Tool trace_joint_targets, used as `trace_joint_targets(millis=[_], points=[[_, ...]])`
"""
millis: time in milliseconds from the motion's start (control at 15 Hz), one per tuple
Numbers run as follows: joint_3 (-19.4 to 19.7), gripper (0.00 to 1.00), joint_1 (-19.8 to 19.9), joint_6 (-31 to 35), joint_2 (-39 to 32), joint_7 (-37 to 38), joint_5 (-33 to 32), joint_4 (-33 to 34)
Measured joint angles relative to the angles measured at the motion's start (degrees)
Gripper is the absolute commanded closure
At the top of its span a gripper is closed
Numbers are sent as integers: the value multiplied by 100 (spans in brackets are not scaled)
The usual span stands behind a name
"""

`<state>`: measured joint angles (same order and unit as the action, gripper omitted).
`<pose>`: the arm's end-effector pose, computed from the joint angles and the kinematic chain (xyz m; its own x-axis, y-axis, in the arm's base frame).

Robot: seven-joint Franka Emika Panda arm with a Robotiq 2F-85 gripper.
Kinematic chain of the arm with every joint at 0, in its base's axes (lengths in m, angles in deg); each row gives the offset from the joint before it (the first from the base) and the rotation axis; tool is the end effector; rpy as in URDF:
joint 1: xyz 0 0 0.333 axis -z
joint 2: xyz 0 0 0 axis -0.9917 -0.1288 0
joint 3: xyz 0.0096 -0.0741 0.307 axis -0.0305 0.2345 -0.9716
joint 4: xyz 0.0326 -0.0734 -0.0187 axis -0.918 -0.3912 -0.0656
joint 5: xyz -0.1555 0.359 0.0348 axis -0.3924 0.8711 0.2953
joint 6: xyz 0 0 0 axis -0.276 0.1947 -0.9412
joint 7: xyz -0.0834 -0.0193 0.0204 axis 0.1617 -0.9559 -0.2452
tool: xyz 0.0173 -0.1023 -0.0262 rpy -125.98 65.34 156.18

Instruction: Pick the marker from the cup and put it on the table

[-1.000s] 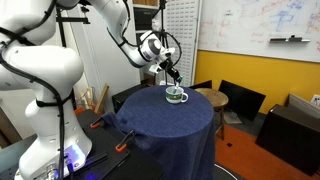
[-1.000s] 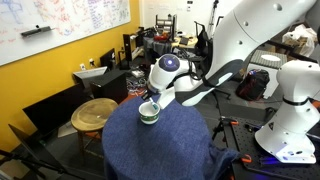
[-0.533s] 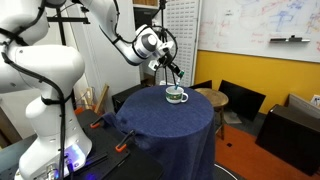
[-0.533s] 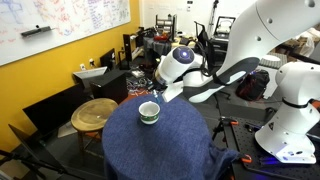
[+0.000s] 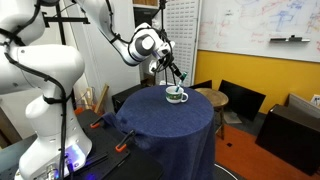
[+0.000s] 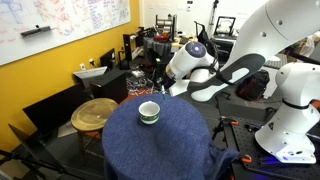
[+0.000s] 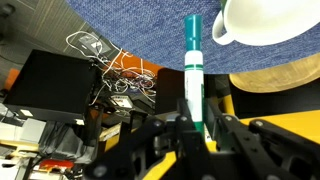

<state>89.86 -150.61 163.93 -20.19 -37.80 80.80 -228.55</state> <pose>0.5082 -0.0668 0.2775 0.5551 -0.5321 0.6393 -0.7284 -0.6821 0.0647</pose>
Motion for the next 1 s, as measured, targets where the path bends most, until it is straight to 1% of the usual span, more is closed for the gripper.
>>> trace_joint_targets(millis=[267,533,800,1000], points=[[130,95,-26,57,147,-280,561,-300],[194,95,-9,234,516,-652,876,-566],[258,95,76,355,1153,-965,868,-789],[275,95,254,355,1720,-1214,736,-905]])
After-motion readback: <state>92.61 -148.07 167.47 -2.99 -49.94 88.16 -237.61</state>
